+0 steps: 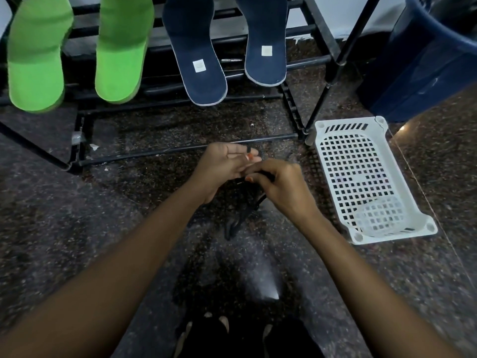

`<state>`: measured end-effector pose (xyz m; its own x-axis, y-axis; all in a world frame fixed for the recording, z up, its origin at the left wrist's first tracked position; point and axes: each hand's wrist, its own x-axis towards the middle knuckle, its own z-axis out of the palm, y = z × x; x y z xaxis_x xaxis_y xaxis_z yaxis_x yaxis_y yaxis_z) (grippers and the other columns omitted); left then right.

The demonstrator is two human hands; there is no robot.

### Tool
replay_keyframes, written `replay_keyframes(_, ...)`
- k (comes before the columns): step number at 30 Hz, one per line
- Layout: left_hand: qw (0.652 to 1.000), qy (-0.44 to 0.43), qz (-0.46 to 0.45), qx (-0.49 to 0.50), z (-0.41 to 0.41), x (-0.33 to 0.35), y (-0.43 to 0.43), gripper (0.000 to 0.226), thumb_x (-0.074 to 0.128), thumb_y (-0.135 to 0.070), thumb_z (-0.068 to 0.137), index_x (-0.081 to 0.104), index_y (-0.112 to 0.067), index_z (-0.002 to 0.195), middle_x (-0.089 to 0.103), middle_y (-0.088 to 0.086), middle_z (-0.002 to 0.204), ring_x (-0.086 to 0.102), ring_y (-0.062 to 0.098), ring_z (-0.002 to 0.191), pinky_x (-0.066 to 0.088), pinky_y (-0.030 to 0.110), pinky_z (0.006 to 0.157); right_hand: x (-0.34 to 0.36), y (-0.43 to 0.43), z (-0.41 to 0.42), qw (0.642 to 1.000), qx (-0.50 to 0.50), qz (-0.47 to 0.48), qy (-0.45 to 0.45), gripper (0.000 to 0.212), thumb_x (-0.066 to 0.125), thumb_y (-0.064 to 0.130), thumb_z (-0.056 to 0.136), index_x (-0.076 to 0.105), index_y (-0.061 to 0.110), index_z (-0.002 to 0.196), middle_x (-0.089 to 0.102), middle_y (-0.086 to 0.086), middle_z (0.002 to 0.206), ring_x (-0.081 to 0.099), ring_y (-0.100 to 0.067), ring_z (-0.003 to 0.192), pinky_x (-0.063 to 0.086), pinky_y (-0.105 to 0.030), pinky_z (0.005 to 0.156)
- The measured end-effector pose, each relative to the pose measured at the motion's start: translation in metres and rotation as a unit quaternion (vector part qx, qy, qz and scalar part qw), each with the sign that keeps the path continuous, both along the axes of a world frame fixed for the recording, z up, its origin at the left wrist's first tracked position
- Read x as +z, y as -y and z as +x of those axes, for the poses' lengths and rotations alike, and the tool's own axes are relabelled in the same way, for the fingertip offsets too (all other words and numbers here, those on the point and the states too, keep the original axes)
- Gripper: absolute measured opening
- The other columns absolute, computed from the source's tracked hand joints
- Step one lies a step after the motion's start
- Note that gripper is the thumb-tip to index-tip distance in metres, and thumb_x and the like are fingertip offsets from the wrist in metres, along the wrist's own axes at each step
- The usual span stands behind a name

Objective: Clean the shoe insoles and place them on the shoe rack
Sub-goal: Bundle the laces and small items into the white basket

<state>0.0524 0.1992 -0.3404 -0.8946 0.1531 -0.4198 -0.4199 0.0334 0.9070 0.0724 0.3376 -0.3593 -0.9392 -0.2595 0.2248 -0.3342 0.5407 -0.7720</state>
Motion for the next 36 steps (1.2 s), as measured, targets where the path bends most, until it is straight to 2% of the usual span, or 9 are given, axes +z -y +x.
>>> replay_keyframes(3, 0.998, 0.008, -0.024, -0.053, 0.003, -0.001, -0.001, 0.017, 0.052, -0.001, 0.095, 0.062, 0.004, 0.108, 0.068, 0.004, 0.082, 0.067, 0.001, 0.063, 0.056, 0.018, 0.070, 0.009, -0.010, -0.008, 0.999, -0.023, -0.026, 0.020, 0.011, 0.065, 0.000, 0.077, 0.072, 0.004, 0.084, 0.066, 0.002, 0.079, 0.058, 0.001, 0.071, 0.040, -0.004, 0.069)
replay_keyframes(7, 0.994, 0.029, 0.041, -0.100, 0.007, 0.000, 0.000, 0.017, 0.047, -0.003, 0.097, 0.064, -0.006, 0.097, 0.074, 0.001, 0.081, 0.072, 0.010, 0.077, 0.057, 0.022, 0.078, 0.014, -0.019, -0.019, 0.991, -0.073, -0.090, 0.068, 0.015, 0.063, -0.003, 0.080, 0.071, 0.008, 0.085, 0.067, 0.006, 0.077, 0.059, 0.006, 0.069, 0.048, -0.015, 0.071)
replay_keyframes(10, 0.988, 0.047, 0.079, -0.124, 0.009, 0.002, -0.001, 0.022, 0.043, -0.004, 0.098, 0.064, -0.009, 0.098, 0.075, 0.001, 0.081, 0.071, 0.010, 0.079, 0.057, 0.023, 0.080, 0.013, -0.022, -0.023, 0.986, -0.088, -0.120, 0.075, 0.020, 0.062, -0.003, 0.082, 0.069, 0.016, 0.084, 0.064, 0.012, 0.075, 0.060, 0.006, 0.070, 0.048, -0.013, 0.071)
replay_keyframes(14, 0.979, 0.068, 0.149, -0.124, 0.011, 0.005, -0.002, 0.024, 0.039, -0.002, 0.098, 0.063, -0.006, 0.099, 0.072, -0.001, 0.073, 0.068, 0.006, 0.067, 0.056, 0.029, 0.083, 0.008, -0.025, -0.026, 0.971, -0.124, -0.179, 0.096, 0.023, 0.063, -0.002, 0.081, 0.067, 0.021, 0.079, 0.066, 0.008, 0.078, 0.062, -0.003, 0.075, 0.048, -0.018, 0.073)
replay_keyframes(19, 0.962, 0.073, 0.251, -0.082, 0.010, 0.008, -0.003, 0.024, 0.040, -0.005, 0.093, 0.064, -0.002, 0.099, 0.067, -0.004, 0.066, 0.064, 0.004, 0.060, 0.058, 0.031, 0.080, -0.003, -0.020, -0.018, 0.943, -0.158, -0.256, 0.145, 0.015, 0.060, -0.004, 0.083, 0.068, 0.009, 0.087, 0.066, 0.000, 0.079, 0.061, 0.000, 0.070, 0.048, -0.016, 0.070)
replay_keyframes(24, 0.953, 0.058, 0.296, -0.027, 0.008, 0.009, -0.004, 0.031, 0.048, -0.009, 0.083, 0.078, -0.009, 0.077, 0.073, 0.002, 0.075, 0.069, 0.007, 0.067, 0.059, 0.029, 0.074, -0.009, -0.007, -0.003, 0.955, -0.138, -0.223, 0.138, 0.018, 0.059, -0.002, 0.085, 0.068, 0.010, 0.093, 0.066, 0.008, 0.077, 0.059, 0.009, 0.068, 0.044, -0.010, 0.067)
replay_keyframes(27, 0.949, 0.048, 0.310, 0.019, 0.006, 0.009, -0.004, 0.031, 0.038, 0.001, 0.094, 0.069, -0.005, 0.093, 0.074, 0.003, 0.081, 0.071, 0.007, 0.073, 0.059, 0.026, 0.073, -0.015, 0.000, 0.003, 0.966, -0.125, -0.182, 0.137, 0.012, 0.059, -0.002, 0.085, 0.070, 0.001, 0.082, 0.059, 0.020, 0.061, 0.051, 0.011, 0.055, 0.035, -0.007, 0.057)
replay_keyframes(30, 0.946, 0.043, 0.317, 0.044, 0.004, 0.009, -0.003, 0.025, 0.036, 0.004, 0.096, 0.059, -0.003, 0.101, 0.075, 0.003, 0.085, 0.071, 0.008, 0.078, 0.058, 0.025, 0.075, -0.018, 0.007, 0.007, 0.974, -0.115, -0.148, 0.126, 0.009, 0.062, 0.001, 0.083, 0.069, -0.001, 0.078, 0.062, 0.004, 0.066, 0.051, 0.006, 0.059, 0.036, -0.010, 0.060)
replay_keyframes(36, 0.946, 0.043, 0.308, 0.088, 0.001, 0.005, -0.005, 0.025, 0.036, 0.006, 0.096, 0.059, -0.001, 0.102, 0.075, 0.004, 0.083, 0.072, 0.010, 0.078, 0.058, 0.025, 0.074, -0.021, 0.017, 0.020, 0.991, -0.069, -0.077, 0.081, 0.013, 0.062, 0.005, 0.084, 0.067, -0.002, 0.075, 0.056, 0.000, 0.068, 0.049, -0.004, 0.059, 0.033, -0.005, 0.060)
